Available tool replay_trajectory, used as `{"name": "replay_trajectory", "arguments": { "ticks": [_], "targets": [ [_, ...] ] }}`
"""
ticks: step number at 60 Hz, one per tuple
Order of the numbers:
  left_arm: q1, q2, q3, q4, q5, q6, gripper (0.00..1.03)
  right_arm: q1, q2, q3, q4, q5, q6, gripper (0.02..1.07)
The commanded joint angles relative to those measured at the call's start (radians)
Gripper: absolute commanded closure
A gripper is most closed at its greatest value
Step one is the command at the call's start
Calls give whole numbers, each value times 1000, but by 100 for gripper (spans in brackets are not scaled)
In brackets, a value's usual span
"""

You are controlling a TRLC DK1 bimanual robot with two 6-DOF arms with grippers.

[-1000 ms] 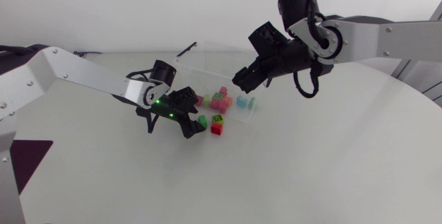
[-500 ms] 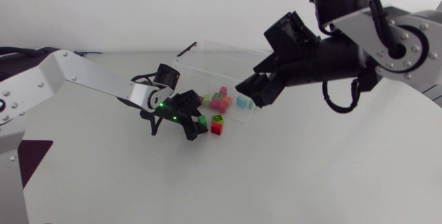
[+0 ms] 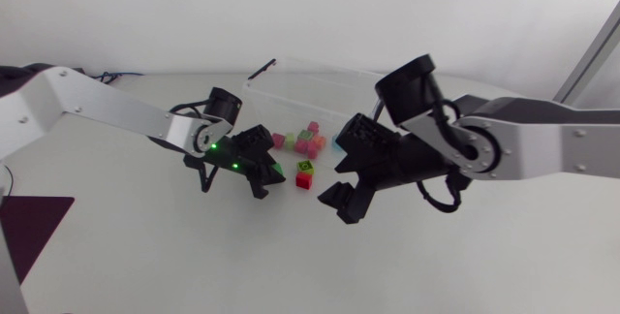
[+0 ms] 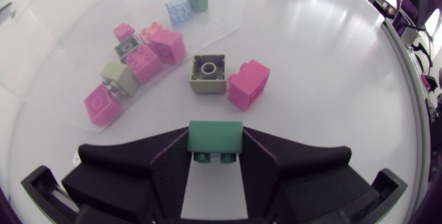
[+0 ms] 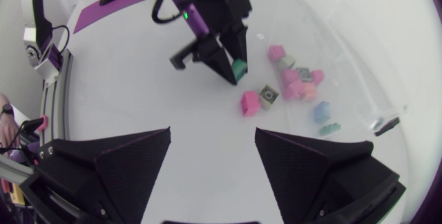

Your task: Pick up the duplo bricks and place them in the container

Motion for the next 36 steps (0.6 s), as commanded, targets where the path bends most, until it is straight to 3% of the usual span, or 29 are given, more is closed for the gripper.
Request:
{"name": "replay_trajectory", "arguments": {
  "ticks": [1,17,36],
  "targets": [
    [34,-111,-33,-17,23,13,92,-30,102,23,12,-26,-43,19],
    [81,-294,15,-55,70,-58,91,-49,339,170,30,-35,-69,19],
    [91,-165,260,21,93,-207,91,-29,493,334,-10,-29,-78,19]
  ]
}}
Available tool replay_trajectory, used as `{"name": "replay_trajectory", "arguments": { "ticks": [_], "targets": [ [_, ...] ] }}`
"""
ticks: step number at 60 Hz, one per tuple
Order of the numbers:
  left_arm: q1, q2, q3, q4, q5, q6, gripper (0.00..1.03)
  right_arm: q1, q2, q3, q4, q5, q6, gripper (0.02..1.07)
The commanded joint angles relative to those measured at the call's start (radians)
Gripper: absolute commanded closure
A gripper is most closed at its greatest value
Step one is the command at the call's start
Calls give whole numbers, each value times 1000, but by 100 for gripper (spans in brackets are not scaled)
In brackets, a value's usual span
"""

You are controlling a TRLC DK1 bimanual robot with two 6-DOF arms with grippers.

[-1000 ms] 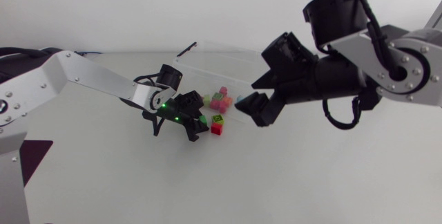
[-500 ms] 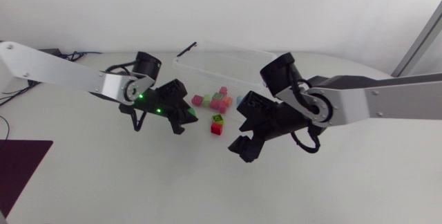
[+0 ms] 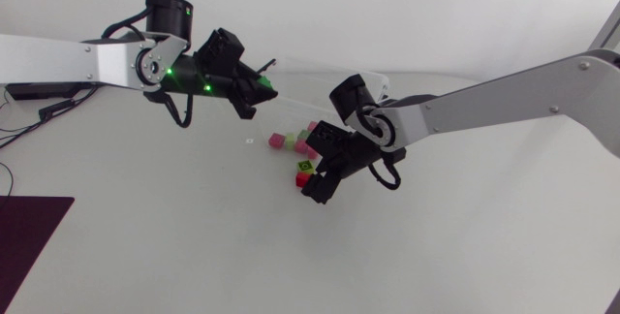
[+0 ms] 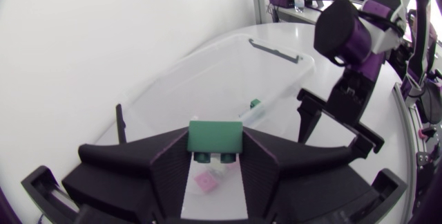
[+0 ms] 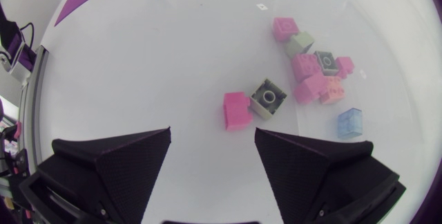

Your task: Pick up the duplo bricks and place them in the container

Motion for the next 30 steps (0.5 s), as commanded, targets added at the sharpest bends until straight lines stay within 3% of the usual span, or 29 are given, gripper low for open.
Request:
{"name": "replay_trajectory", "arguments": {
  "ticks": [1,16,30],
  "targets": [
    [9,67,92,12,12,-59,91,10,41,44,-24,-4,-19,19],
    [9,209,296,9,12,-140,91,7,120,121,-58,7,-35,25],
    [-2,294,380,5,10,-155,91,1,166,164,-70,19,-49,25]
  ]
}}
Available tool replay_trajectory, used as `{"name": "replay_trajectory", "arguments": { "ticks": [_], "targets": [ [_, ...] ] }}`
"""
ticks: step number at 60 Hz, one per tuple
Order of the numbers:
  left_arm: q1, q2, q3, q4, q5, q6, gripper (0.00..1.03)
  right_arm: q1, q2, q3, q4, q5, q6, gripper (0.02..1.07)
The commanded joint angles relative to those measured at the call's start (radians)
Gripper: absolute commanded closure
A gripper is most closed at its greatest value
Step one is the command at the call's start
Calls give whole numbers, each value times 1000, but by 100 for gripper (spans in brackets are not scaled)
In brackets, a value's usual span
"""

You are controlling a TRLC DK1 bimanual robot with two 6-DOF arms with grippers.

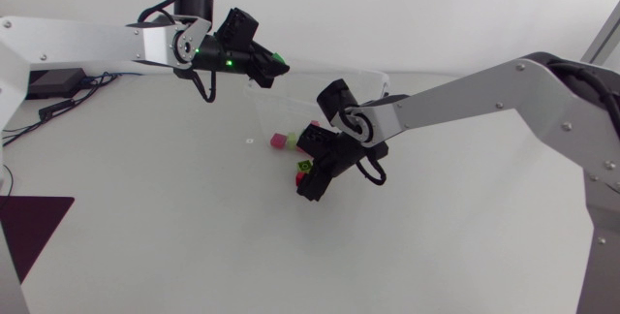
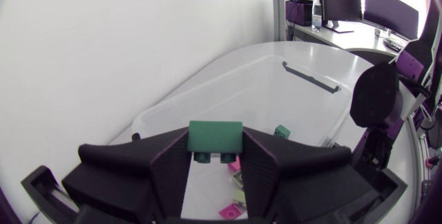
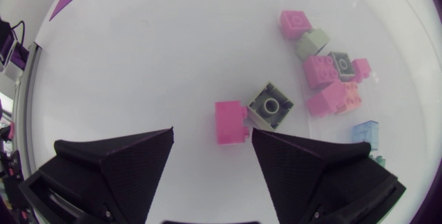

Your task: Pick up the duplo bricks and place them in the container

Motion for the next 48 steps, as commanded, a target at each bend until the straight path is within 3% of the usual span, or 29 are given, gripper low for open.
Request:
{"name": "replay_trajectory", "arguments": {
  "ticks": [1,8,15,17,20,22,23,24,26,27,37,48],
  "targets": [
    [-4,50,56,-1,8,-27,91,-3,32,38,-15,12,-22,25],
    [-8,122,148,-58,6,-30,90,1,56,82,-52,37,-22,26],
    [-11,177,212,-90,6,-31,89,3,75,108,-64,63,-20,40],
    [-11,185,221,-98,6,-31,84,3,79,114,-67,67,-19,43],
    [-11,194,231,-107,6,-31,69,3,84,122,-76,73,-17,49],
    [-11,200,237,-114,5,-30,50,4,87,125,-82,73,-17,53],
    [-11,200,235,-114,5,-30,47,6,89,125,-82,73,-17,56],
    [-11,200,229,-116,3,-27,30,6,90,127,-82,75,-17,57],
    [-11,197,221,-121,0,-22,12,12,93,127,-84,78,-16,62],
    [-11,194,217,-121,0,-22,9,13,95,127,-86,81,-16,63],
    [-4,116,119,-111,2,2,5,29,105,120,-102,93,-17,80],
    [15,1,-3,-73,2,5,5,36,36,71,-99,92,-13,81]
  ]
}}
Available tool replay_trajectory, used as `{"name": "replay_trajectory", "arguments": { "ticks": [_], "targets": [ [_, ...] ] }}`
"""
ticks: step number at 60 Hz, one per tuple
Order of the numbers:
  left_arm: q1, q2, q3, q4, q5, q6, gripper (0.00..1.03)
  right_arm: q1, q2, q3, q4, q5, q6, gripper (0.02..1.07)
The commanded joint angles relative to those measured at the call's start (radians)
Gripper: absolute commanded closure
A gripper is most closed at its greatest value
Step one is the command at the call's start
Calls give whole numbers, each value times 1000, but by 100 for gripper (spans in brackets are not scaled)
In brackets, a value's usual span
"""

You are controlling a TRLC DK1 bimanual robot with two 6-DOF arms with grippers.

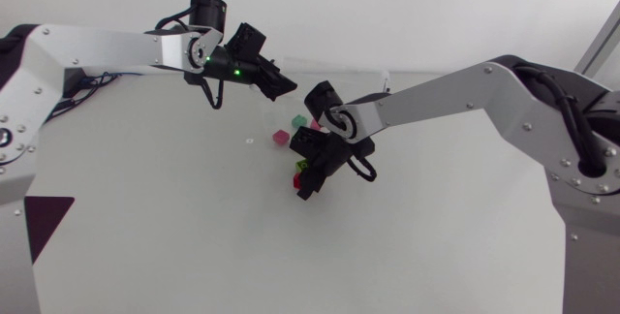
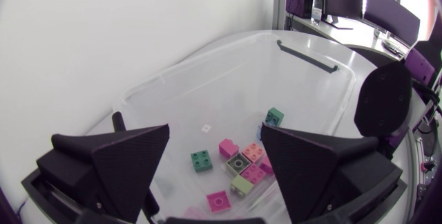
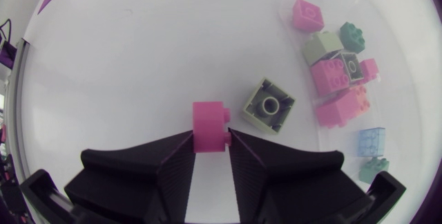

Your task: Pick up the duplo bricks and place them in the container

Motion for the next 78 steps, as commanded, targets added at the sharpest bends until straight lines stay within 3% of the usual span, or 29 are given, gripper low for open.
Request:
{"name": "replay_trajectory", "arguments": {
  "ticks": [1,19,26,35,48,63,68,69,72,78],
  "targets": [
    [18,-87,-75,15,3,12,5,9,-50,-41,-11,5,-8,81],
    [50,-326,-370,27,3,93,5,-17,-332,-149,-27,5,10,81],
    [24,-389,-557,27,-2,171,5,-60,-450,-143,-31,2,30,81],
    [-29,-372,-703,90,-74,211,5,-110,-501,-87,-30,-6,62,81],
    [-97,-283,-692,124,-135,181,5,-175,-440,-3,30,-21,105,81],
    [-204,-122,-625,206,-261,121,5,-256,-291,92,105,-30,142,80],
    [-223,-78,-588,219,-295,93,5,-268,-260,106,122,-30,147,57],
    [-224,-64,-574,223,-306,78,6,-270,-249,112,121,-30,150,42],
    [-226,-47,-556,226,-319,66,8,-276,-245,114,118,-30,150,19],
    [-220,-22,-530,226,-327,53,7,-282,-259,94,113,-32,148,16]
  ]
}}
